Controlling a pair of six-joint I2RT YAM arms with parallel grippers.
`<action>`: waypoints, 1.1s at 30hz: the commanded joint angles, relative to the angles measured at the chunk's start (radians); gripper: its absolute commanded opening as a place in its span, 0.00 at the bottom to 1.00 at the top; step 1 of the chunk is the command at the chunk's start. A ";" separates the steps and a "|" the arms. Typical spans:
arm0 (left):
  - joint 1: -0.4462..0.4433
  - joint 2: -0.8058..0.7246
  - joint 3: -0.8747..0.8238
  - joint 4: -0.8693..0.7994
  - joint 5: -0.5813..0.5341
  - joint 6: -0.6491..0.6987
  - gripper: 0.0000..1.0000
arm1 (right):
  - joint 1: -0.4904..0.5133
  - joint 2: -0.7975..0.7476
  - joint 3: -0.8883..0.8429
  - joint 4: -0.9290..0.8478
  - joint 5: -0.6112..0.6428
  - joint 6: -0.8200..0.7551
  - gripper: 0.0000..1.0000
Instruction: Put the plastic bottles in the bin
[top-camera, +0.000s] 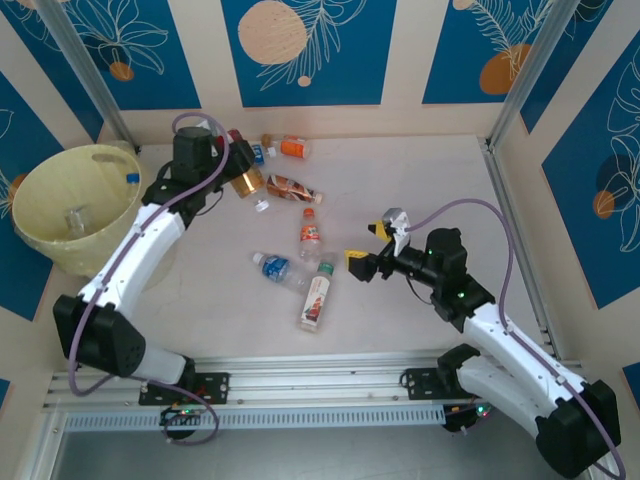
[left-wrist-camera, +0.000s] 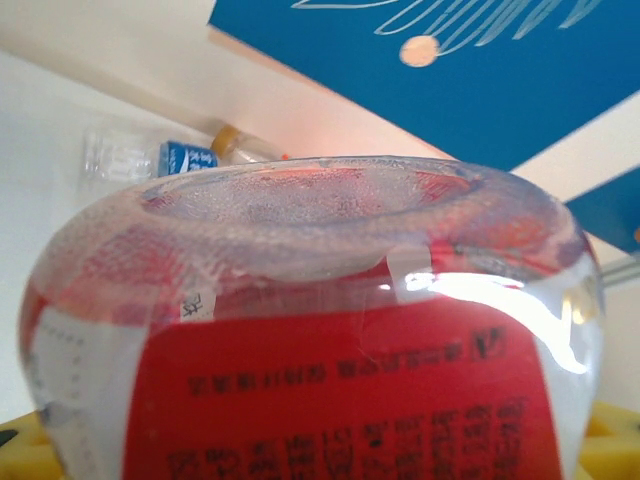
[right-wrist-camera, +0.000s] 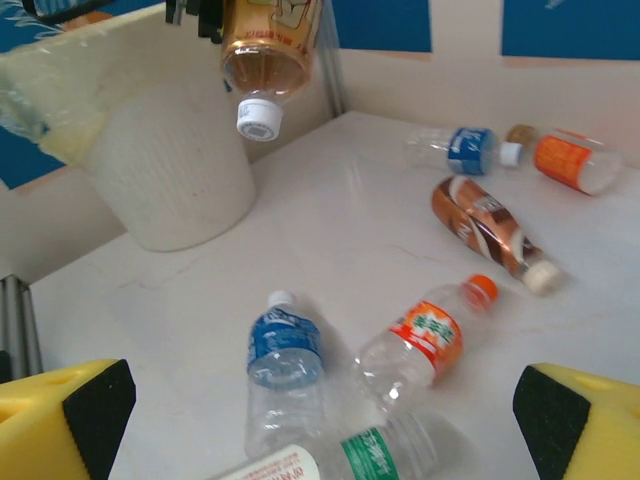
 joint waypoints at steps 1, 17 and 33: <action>0.017 -0.094 0.062 -0.118 0.072 0.163 0.00 | 0.031 0.038 0.031 0.087 -0.027 -0.053 0.99; 0.017 -0.303 0.209 -0.093 -0.626 0.576 0.00 | 0.086 0.212 0.145 0.183 0.018 -0.045 0.99; 0.420 -0.104 0.313 -0.221 -0.631 0.529 0.00 | 0.112 0.224 0.175 0.103 0.012 -0.068 0.99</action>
